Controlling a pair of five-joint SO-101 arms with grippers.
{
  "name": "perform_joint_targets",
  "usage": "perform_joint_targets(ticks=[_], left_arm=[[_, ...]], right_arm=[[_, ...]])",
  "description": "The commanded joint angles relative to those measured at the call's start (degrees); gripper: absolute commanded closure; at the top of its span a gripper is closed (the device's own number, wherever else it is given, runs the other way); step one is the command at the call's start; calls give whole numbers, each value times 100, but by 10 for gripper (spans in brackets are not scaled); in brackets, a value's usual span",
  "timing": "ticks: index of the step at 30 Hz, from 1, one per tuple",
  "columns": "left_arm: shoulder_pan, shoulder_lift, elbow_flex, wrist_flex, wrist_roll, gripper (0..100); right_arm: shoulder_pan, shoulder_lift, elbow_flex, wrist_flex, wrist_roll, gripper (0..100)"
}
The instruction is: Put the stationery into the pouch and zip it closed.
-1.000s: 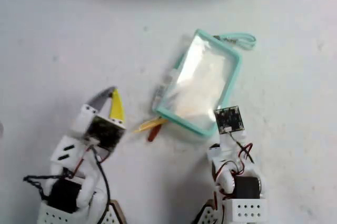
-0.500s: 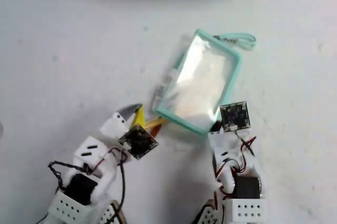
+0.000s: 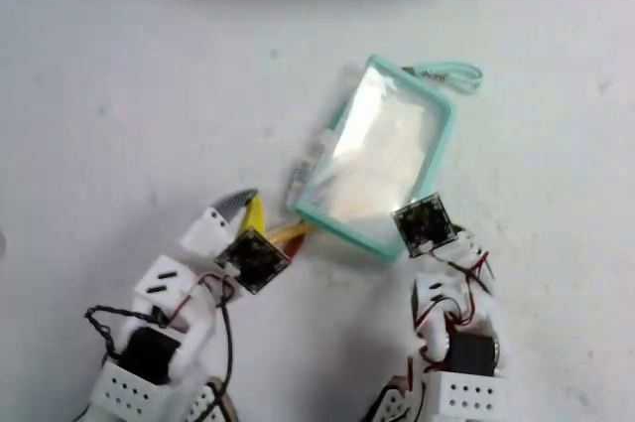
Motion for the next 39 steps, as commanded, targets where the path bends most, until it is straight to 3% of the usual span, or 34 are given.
perform_joint_targets(ticks=[1,8,18,22,29,35,39], left_arm=[[-66,-101,-246,-132,44,976],[-400,-101,-229,-158,88,976],[-497,-101,-255,-167,229,976],[-505,-101,-255,-255,668,976],[-945,-101,-88,-598,712,976],[-1367,-101,-237,-571,1477,976],[-1385,-101,-229,-571,1512,976]], right_arm=[[-22,-40,44,-136,79,981],[198,4,-659,-66,79,982],[119,444,-2822,1121,79,981],[110,1859,-3569,1112,-273,981],[136,4945,-5134,1130,-1055,981],[110,7108,-7156,1604,-1952,981],[110,8558,-8791,1991,-2637,981]])
